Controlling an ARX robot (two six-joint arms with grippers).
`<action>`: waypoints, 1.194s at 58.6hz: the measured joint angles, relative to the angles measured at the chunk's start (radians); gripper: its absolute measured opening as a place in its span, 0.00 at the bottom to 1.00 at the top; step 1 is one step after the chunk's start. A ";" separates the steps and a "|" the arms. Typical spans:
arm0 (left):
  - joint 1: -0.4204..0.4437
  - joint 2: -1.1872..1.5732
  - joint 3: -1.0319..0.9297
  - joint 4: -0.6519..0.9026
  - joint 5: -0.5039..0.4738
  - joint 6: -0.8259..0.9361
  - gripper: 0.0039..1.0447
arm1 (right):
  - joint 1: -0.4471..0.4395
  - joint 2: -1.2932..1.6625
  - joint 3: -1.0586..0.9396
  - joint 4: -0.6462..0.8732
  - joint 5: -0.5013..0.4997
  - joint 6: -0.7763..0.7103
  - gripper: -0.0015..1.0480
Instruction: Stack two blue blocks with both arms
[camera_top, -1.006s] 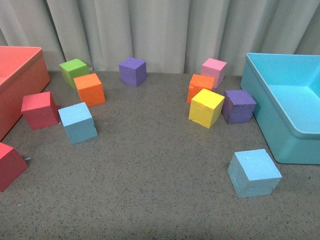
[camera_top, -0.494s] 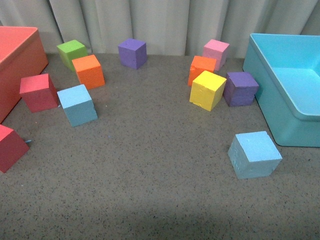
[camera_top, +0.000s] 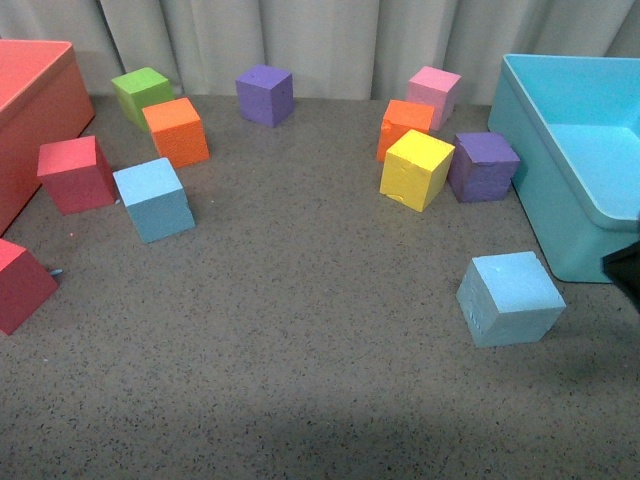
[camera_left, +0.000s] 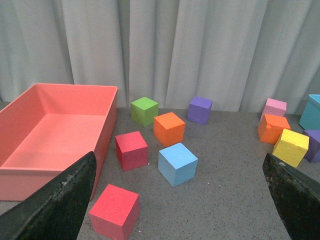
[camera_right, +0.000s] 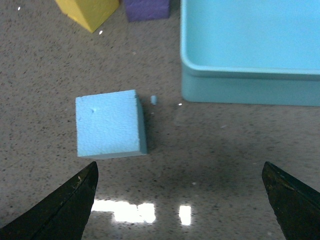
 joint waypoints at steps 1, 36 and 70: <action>0.000 0.000 0.000 0.000 0.000 0.000 0.94 | 0.006 0.028 0.020 -0.014 -0.006 0.010 0.91; 0.000 0.000 0.000 0.000 0.000 0.000 0.94 | 0.111 0.520 0.382 -0.179 -0.050 0.124 0.91; 0.000 0.000 0.000 0.000 0.000 0.000 0.94 | 0.137 0.622 0.446 -0.199 -0.042 0.129 0.55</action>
